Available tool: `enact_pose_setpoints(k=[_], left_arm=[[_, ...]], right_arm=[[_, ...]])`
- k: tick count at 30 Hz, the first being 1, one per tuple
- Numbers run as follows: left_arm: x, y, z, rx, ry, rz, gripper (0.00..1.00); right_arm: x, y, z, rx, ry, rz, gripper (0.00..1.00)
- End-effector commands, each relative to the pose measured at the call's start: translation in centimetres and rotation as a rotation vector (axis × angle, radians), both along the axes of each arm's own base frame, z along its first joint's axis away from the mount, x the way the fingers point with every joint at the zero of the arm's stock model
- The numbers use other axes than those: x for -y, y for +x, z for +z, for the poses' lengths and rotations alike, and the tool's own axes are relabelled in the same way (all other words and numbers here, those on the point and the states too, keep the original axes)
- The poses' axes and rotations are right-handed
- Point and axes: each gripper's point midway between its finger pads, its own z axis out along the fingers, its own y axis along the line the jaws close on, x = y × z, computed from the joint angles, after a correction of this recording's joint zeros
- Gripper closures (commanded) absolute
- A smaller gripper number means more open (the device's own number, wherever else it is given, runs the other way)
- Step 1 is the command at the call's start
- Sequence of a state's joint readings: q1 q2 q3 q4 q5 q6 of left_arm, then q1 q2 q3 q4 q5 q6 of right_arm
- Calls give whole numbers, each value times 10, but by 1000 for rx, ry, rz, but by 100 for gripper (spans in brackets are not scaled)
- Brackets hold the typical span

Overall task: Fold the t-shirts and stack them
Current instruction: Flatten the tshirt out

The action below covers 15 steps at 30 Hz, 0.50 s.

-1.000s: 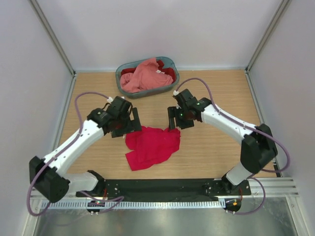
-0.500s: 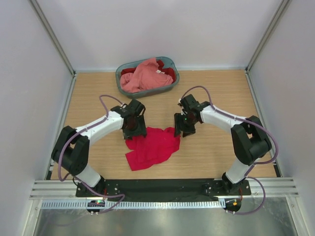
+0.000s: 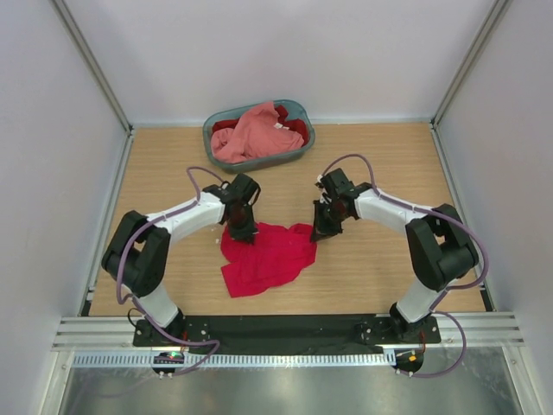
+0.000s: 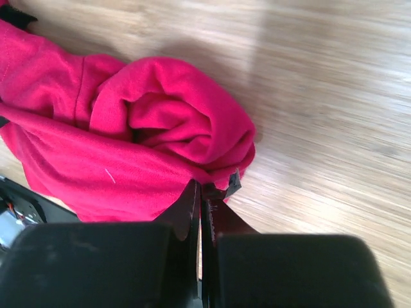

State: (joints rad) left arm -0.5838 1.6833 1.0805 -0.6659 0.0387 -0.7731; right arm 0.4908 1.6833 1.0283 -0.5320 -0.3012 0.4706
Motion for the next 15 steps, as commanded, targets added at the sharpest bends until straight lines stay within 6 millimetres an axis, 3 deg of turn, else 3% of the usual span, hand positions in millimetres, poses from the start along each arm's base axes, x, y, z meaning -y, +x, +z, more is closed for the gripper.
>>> enact_pose_setpoints(k=[1,3,4,5,7,8,9,11,12,15], left_arm=[[8,19,40,113,-40,-34,98],[18,31,67,173,-58,-49,100],[25,34,79,212,-50,-71,100],[35,41,102,253,-71,-85,100],[56,42,132,309,-99,-131,100],[63,40,142,316,-101,-150,100],[82,45,182,395,-155,-176,100],[90,47,211,450,-151,-203,100],[98,50,245,516,-191,-210,100],[83,51,284,593,-173,-183,100]], right_arm=[[18,25,34,118,-22,-72,99],[30,33,54,178,-55,-101,99],[43,40,73,251,-90,-134,99],[52,37,82,268,-125,-126,99],[62,44,125,383,-140,-148,99],[77,44,136,420,-200,-166,99],[79,49,163,482,-195,-179,99],[92,44,192,549,-218,-195,99],[93,45,214,593,-208,-203,99],[90,36,242,620,-158,-175,99]])
